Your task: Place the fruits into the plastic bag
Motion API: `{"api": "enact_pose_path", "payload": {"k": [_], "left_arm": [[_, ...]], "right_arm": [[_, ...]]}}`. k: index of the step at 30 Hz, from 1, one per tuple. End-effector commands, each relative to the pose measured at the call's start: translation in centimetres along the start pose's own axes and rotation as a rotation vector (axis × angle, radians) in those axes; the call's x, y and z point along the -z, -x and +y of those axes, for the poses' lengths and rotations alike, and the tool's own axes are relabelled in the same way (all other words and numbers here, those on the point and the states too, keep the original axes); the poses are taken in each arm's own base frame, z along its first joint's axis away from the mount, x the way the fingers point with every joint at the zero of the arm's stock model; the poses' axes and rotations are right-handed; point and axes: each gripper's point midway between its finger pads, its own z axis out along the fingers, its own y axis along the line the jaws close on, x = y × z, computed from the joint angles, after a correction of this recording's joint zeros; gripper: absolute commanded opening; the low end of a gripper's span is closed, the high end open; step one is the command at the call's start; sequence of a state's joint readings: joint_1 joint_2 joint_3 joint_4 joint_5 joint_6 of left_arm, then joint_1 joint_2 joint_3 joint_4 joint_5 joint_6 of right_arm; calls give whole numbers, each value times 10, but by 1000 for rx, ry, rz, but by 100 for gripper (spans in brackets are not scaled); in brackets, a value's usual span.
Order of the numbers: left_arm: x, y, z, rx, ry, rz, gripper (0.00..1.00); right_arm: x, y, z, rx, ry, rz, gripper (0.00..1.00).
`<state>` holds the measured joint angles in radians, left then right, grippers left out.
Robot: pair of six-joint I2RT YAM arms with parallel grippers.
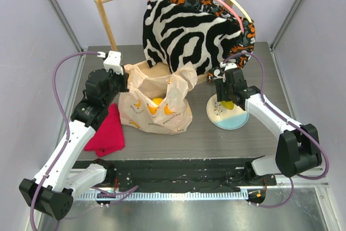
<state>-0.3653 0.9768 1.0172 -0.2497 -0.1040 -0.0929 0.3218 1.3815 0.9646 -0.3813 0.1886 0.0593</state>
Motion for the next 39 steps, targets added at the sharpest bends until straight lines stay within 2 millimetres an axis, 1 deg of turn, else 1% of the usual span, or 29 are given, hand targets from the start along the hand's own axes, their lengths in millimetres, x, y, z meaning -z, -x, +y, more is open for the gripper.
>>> {"api": "enact_pose_path", "payload": {"k": [1, 3, 5, 6, 7, 8, 9, 11, 12, 14, 15, 16, 18, 19, 20, 22, 23, 24, 25, 26, 28, 29, 30, 34, 35, 36, 37, 38, 39], "left_arm": [[4, 20, -3, 2, -12, -77, 0], [5, 20, -2, 2, -9, -77, 0], [4, 19, -2, 2, -10, -75, 0], [4, 19, -2, 2, -12, -75, 0], [4, 19, -3, 3, -14, -75, 0], [4, 20, -3, 3, -15, -76, 0], [4, 19, -3, 3, -17, -75, 0], [4, 20, -4, 4, -18, -76, 0], [4, 20, -4, 4, -18, -76, 0], [4, 19, -4, 6, -18, -75, 0], [4, 19, -4, 6, -20, -75, 0], [3, 19, -4, 5, -20, -73, 0], [3, 19, -4, 6, -18, -73, 0], [3, 19, -4, 5, -20, -73, 0], [3, 19, -5, 5, -21, -73, 0], [3, 19, -4, 5, -20, -73, 0], [3, 19, -4, 6, -20, -73, 0], [3, 19, -5, 6, -21, -75, 0], [3, 18, -4, 5, -20, -72, 0], [3, 19, -4, 6, -18, -73, 0], [3, 19, -4, 6, -18, -73, 0], [3, 18, -5, 5, -21, -72, 0], [3, 19, -5, 5, -21, -73, 0], [3, 19, -4, 5, -20, -73, 0], [3, 19, -5, 5, -21, -73, 0], [3, 18, -6, 5, -23, -72, 0], [3, 18, -6, 5, -23, -72, 0], [3, 19, -5, 5, -21, -73, 0], [3, 18, -5, 5, -20, -72, 0]], "right_arm": [[16, 28, -2, -50, -12, -109, 8], [26, 34, -1, -58, -4, -119, 6], [44, 53, 1, -62, -2, -172, 6], [53, 56, 9, -42, 15, -182, 6], [64, 69, 13, -39, 25, -219, 6], [74, 75, 15, -30, 20, -245, 6], [86, 86, 26, -18, 41, -279, 6], [101, 96, 32, -14, 46, -316, 5], [113, 106, 43, -8, 73, -352, 5], [129, 120, 50, -19, 74, -407, 4], [144, 133, 54, -33, 83, -453, 3], [156, 138, 70, -19, 117, -485, 2], [182, 159, 81, -32, 142, -580, 2], [193, 160, 100, -15, 197, -609, 2], [206, 173, 110, -32, 241, -674, 2], [220, 175, 132, 0, 321, -732, 2], [236, 185, 146, -12, 380, -807, 2], [233, 180, 155, 0, 404, -820, 2], [236, 178, 164, 17, 447, -833, 2], [249, 189, 171, -14, 496, -898, 2], [254, 186, 190, 6, 591, -924, 2], [261, 192, 199, -6, 639, -962, 2], [262, 189, 208, 1, 674, -971, 2], [274, 194, 240, 3, 809, -1020, 2], [260, 190, 255, 24, 827, -986, 1], [263, 197, 261, 12, 843, -983, 2], [257, 198, 269, 9, 848, -959, 1], [247, 194, 276, 18, 847, -908, 1], [237, 199, 289, 15, 851, -867, 1]]}}
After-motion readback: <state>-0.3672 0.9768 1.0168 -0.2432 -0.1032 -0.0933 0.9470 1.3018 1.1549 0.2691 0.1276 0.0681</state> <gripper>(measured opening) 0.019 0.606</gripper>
